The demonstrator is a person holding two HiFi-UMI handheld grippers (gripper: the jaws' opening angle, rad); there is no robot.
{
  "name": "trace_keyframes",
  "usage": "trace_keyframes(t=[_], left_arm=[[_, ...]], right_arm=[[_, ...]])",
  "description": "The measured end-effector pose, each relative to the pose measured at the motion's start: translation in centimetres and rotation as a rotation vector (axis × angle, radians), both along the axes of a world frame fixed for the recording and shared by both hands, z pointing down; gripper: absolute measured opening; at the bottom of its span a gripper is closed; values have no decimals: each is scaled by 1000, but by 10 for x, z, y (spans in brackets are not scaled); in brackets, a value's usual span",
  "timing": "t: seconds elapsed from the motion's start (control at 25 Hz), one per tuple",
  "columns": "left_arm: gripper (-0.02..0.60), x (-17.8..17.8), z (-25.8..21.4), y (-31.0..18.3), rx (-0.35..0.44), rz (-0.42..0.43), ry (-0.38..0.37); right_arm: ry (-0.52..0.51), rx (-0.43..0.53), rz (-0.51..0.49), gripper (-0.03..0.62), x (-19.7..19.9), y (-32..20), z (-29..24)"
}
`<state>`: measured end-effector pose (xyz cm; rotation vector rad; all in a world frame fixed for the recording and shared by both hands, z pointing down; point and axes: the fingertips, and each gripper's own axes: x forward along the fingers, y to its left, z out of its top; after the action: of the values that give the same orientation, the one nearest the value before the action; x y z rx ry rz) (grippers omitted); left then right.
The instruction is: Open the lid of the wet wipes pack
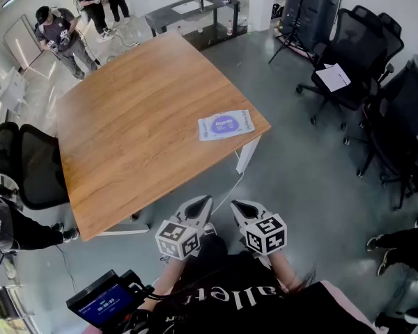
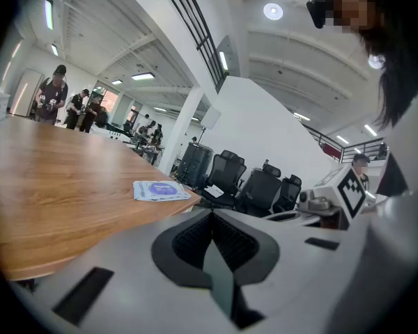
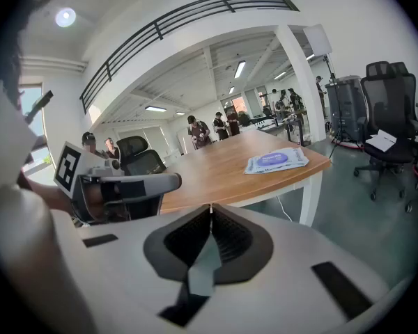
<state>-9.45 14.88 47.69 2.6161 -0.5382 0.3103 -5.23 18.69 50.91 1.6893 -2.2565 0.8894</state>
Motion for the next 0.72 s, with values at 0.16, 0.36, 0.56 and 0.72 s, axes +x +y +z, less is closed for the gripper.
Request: trace_keyframes(t=[0.16,0.36,0.56,0.72], left_arm=[[2,3,0,-15,19,37,-10],[2,-9,7,-65,0,50,10],[2,-8,15,-82,-36,58,15],[2,-5,21,-87,-64,62,15]], right_arm=[[10,0,9,15,1,-18,-1],[30,-7,53,15,-2,-63,0],[44,-25,111,15,16,-74,0],[39,-60,143,15,36,-76,8]])
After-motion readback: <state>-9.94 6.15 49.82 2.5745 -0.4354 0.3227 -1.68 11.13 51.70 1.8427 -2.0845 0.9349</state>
